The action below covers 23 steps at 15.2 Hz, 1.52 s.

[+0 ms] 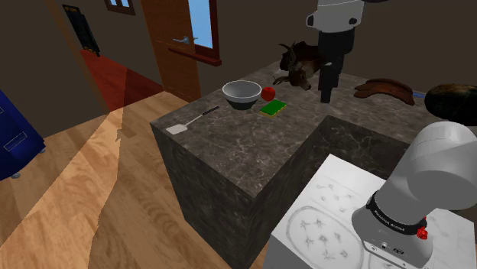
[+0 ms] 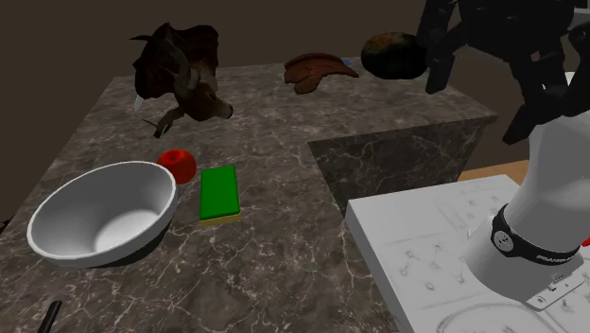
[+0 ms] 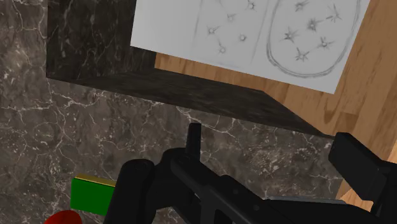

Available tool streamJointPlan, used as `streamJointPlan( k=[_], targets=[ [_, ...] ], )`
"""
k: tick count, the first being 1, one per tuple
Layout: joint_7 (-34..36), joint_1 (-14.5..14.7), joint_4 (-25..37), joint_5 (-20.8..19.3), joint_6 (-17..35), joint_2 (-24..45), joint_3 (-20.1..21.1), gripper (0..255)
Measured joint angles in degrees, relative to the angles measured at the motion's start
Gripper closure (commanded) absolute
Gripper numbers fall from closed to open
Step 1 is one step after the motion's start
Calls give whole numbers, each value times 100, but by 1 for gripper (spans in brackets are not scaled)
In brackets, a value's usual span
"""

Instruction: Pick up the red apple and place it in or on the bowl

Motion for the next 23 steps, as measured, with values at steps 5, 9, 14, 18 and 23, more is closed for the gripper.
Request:
streamJointPlan(
  k=[5,9,14,18,23],
  targets=[
    [-309,-116,-8,-103,508,359,-343,0],
    [-671,-221,149,-126,1120,949,-732,0],
    [-1158,-304,368,-7,1867,1727,-1192,0],
    [-1653,-352,777,222,2359,2512,-1575,0],
    [-2342,-409,1492,751,2783,3595,-1972,0]
  ],
)
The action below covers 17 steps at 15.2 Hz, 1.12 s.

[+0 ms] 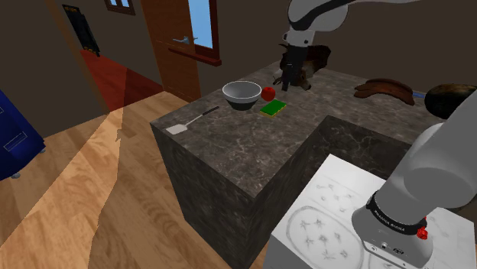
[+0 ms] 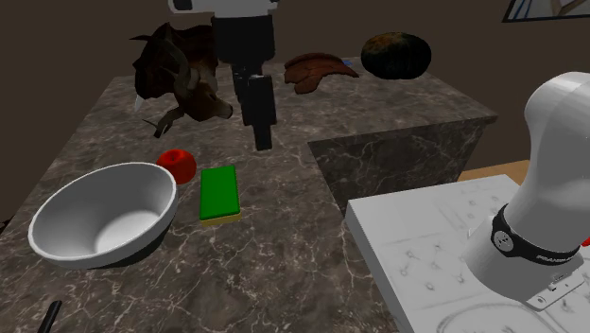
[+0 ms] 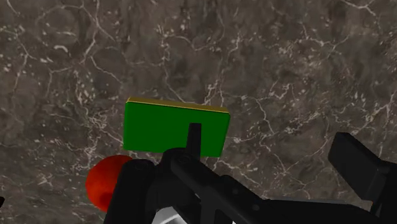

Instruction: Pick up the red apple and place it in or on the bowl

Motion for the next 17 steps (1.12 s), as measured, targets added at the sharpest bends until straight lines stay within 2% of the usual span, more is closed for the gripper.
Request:
streamJointPlan(
  k=[8,17],
  targets=[
    [-1091,-340,1506,1185,146,1792,-281,0],
    [-1804,-1145,4001,2381,-321,3945,-22,0]
  ],
)
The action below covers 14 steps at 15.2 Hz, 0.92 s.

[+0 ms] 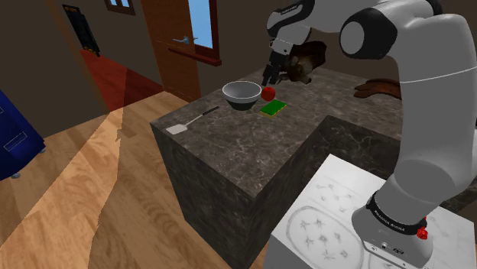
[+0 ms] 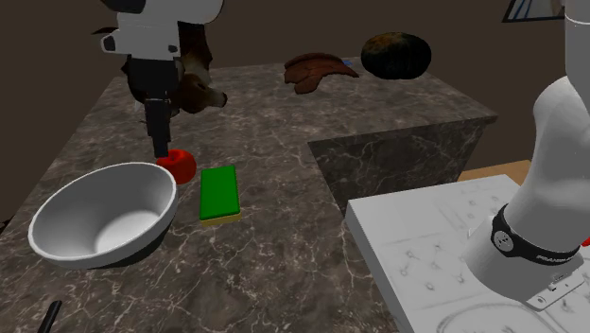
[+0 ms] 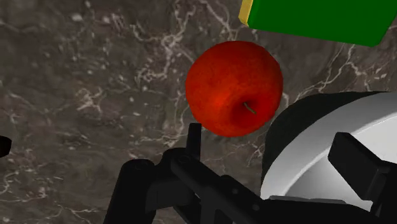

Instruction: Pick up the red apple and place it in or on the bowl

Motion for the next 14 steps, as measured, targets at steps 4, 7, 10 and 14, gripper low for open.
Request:
streamJointPlan(
  k=[4,7,10,14],
  targets=[
    [-25,-137,339,138,-14,419,58,0],
    [-62,-108,221,178,161,474,81,0],
    [-72,-92,190,209,274,557,102,0],
    [-73,-90,186,214,292,571,104,0]
  ],
)
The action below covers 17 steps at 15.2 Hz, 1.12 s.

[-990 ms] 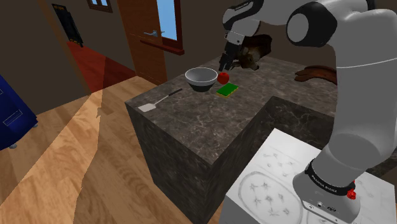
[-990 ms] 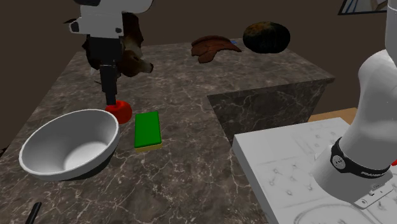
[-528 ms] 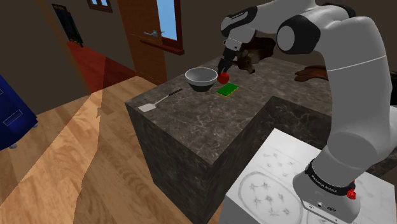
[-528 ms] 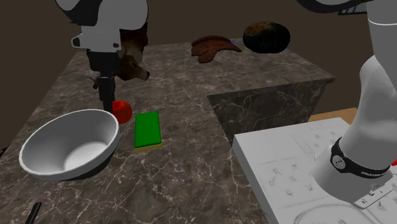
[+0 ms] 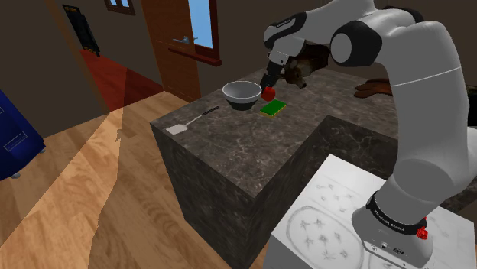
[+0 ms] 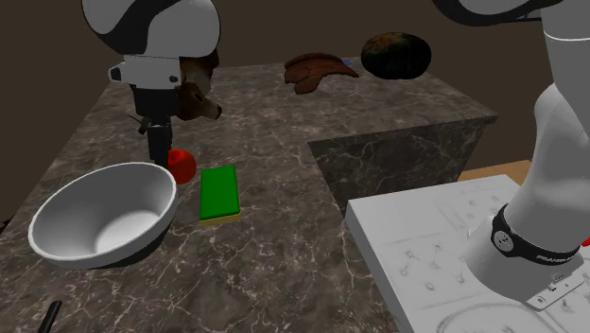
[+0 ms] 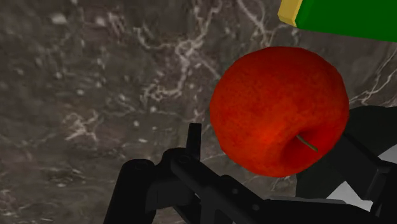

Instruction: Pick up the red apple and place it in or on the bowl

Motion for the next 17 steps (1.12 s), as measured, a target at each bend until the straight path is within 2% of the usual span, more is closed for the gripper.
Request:
streamJointPlan(
  k=[1,2,12,17],
  targets=[
    [0,0,0,0,1,0,0,0],
    [0,0,0,0,1,0,0,255],
    [1,1,9,2,0,-3,1,255],
    [87,3,90,-57,-204,-128,-29,255]
  ],
)
